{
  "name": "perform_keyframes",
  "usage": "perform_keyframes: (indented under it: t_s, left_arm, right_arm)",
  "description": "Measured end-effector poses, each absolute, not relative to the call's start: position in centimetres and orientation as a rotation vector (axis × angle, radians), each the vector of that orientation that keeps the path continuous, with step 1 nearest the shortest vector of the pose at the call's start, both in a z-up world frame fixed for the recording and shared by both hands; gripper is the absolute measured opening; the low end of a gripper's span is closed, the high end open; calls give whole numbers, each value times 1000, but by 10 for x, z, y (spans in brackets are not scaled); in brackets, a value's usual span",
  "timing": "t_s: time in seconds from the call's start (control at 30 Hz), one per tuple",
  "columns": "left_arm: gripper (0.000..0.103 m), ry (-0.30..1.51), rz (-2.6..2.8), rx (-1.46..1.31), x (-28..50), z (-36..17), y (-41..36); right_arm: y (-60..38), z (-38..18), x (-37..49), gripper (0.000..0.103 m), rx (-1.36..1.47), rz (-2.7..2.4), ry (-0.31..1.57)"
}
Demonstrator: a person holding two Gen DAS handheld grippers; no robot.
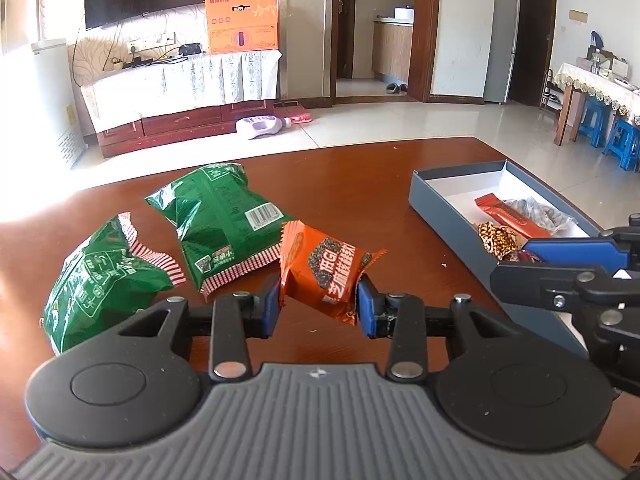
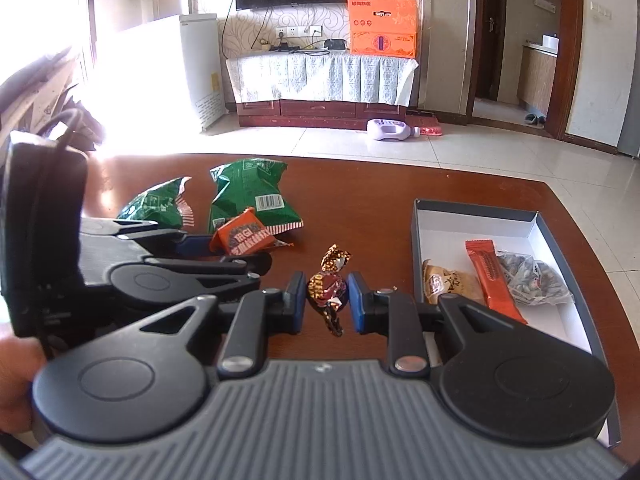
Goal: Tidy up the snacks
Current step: 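Lift chocolate and orange packet and carry them over the white box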
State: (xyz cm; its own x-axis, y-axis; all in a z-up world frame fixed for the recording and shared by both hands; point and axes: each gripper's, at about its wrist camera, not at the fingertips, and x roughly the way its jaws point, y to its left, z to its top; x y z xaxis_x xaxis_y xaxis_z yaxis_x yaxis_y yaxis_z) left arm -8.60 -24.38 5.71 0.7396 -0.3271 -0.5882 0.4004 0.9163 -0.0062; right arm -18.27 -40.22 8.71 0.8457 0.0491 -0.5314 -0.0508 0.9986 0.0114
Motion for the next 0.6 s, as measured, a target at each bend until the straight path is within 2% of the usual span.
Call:
perform_keyframes:
  t_s: [0.6]
  left_arm:
    - [45, 620, -420, 104, -89, 63, -274]
  right_arm:
    - [-419, 98, -199, 26, 11, 39, 520]
